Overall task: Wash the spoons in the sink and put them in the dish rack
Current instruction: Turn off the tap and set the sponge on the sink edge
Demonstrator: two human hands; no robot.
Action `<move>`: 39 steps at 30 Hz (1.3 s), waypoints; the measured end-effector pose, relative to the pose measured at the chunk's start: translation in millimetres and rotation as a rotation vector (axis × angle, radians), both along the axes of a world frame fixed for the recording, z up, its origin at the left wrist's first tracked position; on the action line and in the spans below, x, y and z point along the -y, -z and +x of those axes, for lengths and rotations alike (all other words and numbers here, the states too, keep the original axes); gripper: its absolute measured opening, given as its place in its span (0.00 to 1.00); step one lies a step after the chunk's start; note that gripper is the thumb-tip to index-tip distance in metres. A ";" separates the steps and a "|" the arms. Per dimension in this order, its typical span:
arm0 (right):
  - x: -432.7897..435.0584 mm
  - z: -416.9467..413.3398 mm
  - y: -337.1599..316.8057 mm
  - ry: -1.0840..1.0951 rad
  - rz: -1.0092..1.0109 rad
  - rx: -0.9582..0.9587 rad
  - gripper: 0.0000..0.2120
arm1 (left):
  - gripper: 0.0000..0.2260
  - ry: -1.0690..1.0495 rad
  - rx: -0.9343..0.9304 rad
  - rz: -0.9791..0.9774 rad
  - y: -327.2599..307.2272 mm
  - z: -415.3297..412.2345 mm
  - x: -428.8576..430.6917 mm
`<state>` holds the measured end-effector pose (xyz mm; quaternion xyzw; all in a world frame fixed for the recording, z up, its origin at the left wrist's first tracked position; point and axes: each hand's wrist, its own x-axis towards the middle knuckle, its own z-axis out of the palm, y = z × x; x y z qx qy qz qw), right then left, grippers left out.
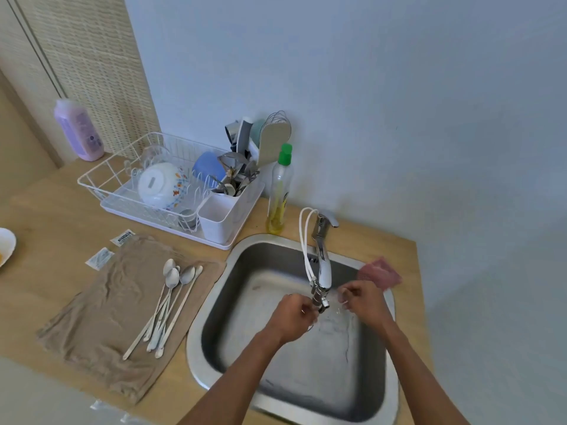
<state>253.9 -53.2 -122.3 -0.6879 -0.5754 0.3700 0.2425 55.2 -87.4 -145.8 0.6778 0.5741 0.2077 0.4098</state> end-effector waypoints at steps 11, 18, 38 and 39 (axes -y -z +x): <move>-72.3 9.5 -51.1 0.096 0.123 -0.017 0.11 | 0.06 -0.169 0.036 0.263 -24.0 -31.0 -21.6; -120.8 -5.8 -64.4 0.108 0.082 -0.062 0.11 | 0.19 -0.003 -0.068 0.349 -63.1 -17.2 -19.1; -131.5 -10.6 -37.7 0.142 -0.126 -0.329 0.10 | 0.23 0.164 -0.280 0.361 -77.0 -16.6 -21.8; -132.3 -11.0 -37.8 0.145 -0.119 -0.323 0.10 | 0.23 0.166 -0.279 0.361 -77.3 -16.6 -21.8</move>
